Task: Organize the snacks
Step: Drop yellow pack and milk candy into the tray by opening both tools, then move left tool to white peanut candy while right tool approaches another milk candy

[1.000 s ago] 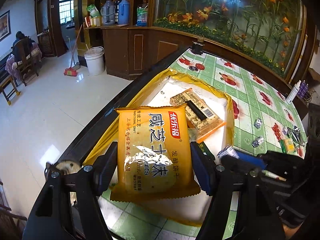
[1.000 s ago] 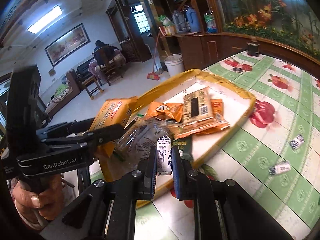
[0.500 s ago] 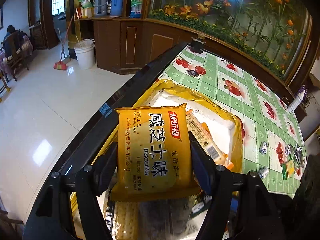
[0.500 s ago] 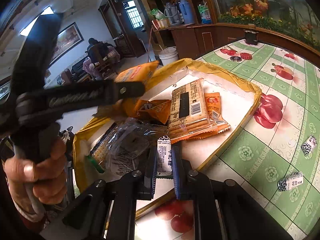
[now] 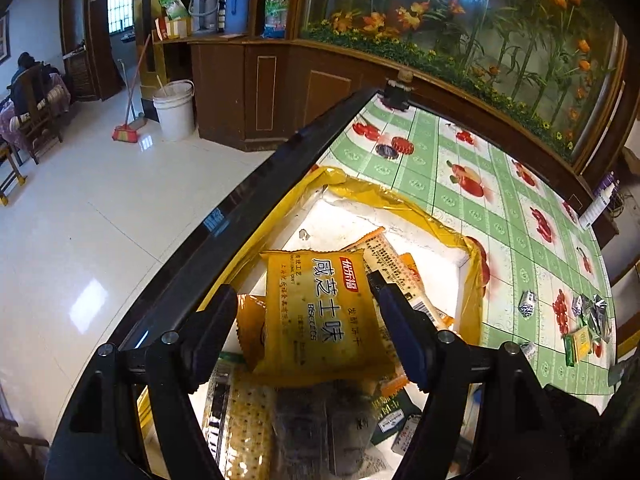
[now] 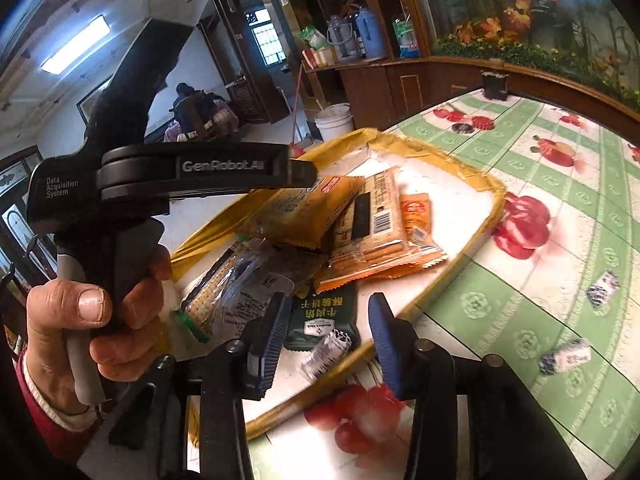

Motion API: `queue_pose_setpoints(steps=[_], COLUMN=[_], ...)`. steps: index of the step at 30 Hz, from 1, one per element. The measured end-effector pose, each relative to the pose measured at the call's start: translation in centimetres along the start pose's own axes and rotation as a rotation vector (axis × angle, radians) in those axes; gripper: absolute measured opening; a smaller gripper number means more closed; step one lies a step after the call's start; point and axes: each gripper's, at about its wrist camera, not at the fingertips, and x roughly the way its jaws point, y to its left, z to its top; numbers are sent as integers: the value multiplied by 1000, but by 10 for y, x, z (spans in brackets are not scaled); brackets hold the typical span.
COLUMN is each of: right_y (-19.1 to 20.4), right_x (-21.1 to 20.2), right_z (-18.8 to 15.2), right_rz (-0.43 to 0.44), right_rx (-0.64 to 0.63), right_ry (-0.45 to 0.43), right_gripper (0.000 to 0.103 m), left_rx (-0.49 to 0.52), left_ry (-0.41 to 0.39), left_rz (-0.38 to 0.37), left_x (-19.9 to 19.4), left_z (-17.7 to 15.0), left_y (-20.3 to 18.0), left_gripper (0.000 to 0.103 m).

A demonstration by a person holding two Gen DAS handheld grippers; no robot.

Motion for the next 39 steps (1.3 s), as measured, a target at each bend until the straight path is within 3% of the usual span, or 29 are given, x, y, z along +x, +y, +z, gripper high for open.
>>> queue_pose_setpoints(steps=[3,12,26,39], right_y=[-9,-46,-101,-125], right_x=[-20,-76,-137,-162], right_z=[-6,-35,-87,-104], right_rz=[-22,-86,-193,-237], right_rx=[23,130,287,334], right_ry=[-32,-96,-145,-167], right_gripper=[52,52,52,53], left_rx=[8,75,186,302], left_ry=[-31,-98,-73,-4], left_rz=[18,53,9,-61], left_x=[-14,-48,-56,-41], left_z=[-6,-30,-58,-82], left_y=[-4,-33,-94,-156], left_gripper=[74,78,78,78])
